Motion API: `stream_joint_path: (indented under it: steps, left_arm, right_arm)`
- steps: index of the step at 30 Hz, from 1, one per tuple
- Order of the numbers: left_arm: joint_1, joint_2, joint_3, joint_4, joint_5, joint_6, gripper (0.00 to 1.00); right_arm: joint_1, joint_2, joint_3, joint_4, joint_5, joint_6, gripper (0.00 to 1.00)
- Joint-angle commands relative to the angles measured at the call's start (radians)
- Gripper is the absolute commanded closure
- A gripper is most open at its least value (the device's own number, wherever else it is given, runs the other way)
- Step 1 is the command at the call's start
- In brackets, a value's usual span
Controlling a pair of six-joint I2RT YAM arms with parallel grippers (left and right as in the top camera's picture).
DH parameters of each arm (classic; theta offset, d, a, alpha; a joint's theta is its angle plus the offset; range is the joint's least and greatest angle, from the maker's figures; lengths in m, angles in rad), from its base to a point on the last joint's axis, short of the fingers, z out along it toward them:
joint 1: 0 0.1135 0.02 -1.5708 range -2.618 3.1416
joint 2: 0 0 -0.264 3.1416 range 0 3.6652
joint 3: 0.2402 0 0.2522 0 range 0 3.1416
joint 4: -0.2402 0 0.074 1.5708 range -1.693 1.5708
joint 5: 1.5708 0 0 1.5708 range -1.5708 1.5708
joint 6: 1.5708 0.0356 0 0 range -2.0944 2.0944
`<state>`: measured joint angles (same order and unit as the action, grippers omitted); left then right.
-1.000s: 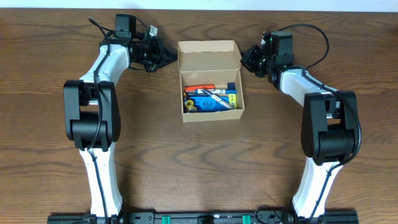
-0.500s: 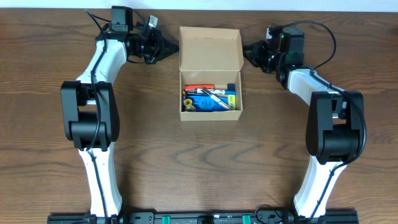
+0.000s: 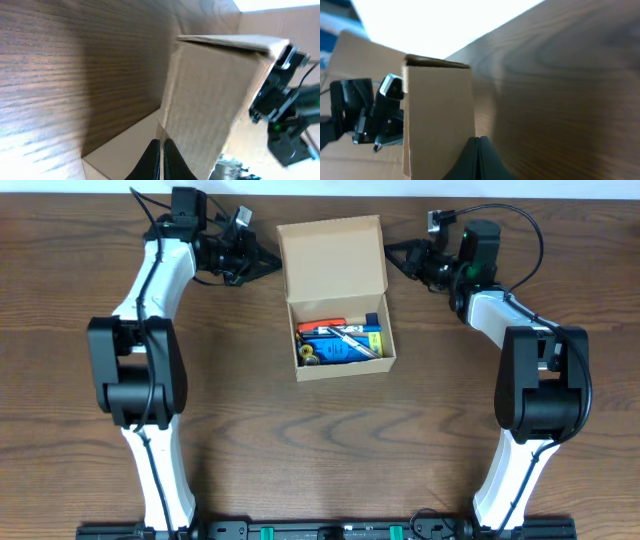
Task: Pack container
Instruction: 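Fold the box lid down over the contents with both grippers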
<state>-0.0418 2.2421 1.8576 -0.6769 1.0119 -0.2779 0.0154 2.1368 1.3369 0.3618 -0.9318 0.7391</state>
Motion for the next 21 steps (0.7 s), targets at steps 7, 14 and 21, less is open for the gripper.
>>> stream_joint_path:
  steps: [7,14,21]
  left_arm:
    - [-0.031,-0.113,0.023,-0.038,0.002,0.155,0.94]
    - [-0.031,-0.134,0.023,-0.12,0.001,0.245,0.94]
    - [-0.031,-0.135,0.023,-0.235,-0.003,0.339,0.94]
  right_arm:
    - [0.032,0.008,-0.003,0.127,-0.349,-0.023,0.98]
    - [0.032,0.008,-0.003,0.163,-0.451,-0.023,0.98]
    - [0.034,0.008,-0.004,0.162,-0.523,-0.023,0.99]
